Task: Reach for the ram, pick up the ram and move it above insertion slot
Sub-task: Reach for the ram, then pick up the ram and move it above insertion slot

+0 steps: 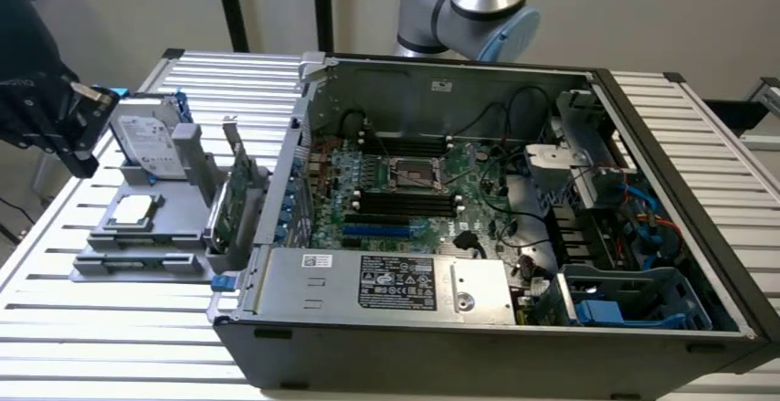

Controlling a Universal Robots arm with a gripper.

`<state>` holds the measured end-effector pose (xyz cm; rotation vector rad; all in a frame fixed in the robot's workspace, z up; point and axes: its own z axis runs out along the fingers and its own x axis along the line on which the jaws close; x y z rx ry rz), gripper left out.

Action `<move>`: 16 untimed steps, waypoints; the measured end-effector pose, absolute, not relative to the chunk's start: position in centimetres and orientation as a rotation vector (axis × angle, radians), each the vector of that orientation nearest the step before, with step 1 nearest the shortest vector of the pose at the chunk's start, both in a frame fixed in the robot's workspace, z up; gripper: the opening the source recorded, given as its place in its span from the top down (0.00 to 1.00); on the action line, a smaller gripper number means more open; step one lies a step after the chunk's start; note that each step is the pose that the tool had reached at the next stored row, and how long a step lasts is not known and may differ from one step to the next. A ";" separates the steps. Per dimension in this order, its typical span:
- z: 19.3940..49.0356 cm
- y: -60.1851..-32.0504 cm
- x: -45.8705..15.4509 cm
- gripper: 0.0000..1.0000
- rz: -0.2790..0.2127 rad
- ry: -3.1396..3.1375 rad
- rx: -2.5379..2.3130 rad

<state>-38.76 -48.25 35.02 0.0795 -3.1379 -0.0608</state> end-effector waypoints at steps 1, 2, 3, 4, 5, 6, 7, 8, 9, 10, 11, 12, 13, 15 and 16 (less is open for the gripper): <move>35.0 -48.2 -38.8 0.89 -0.061 -3.137 0.106; 35.0 -48.2 -38.7 0.89 -0.061 -3.135 0.132; 35.0 -48.2 -38.7 0.89 -0.061 -3.134 0.163; 35.0 -48.2 -38.7 0.89 -0.061 -3.132 0.191; 35.0 -48.2 -38.7 0.89 -0.061 -3.129 0.219; 35.0 -48.2 -38.7 0.89 -0.061 -3.127 0.247; 35.0 -48.2 -38.7 0.89 -0.060 -3.124 0.275; 35.0 -48.2 -38.7 0.89 -0.060 -3.121 0.304; 35.0 -48.2 -38.7 0.89 -0.060 -3.118 0.332; 34.9 -48.2 -38.7 0.89 -0.060 -3.115 0.360; 34.9 -48.2 -38.7 0.89 -0.060 -3.111 0.389; 34.9 -48.2 -38.7 0.89 -0.060 -3.107 0.417; 34.9 -48.2 -38.7 0.89 -0.060 -3.102 0.445; 34.8 -48.2 -38.7 0.89 -0.060 -3.093 0.502; 34.8 -48.2 -38.7 0.89 -0.059 -3.088 0.530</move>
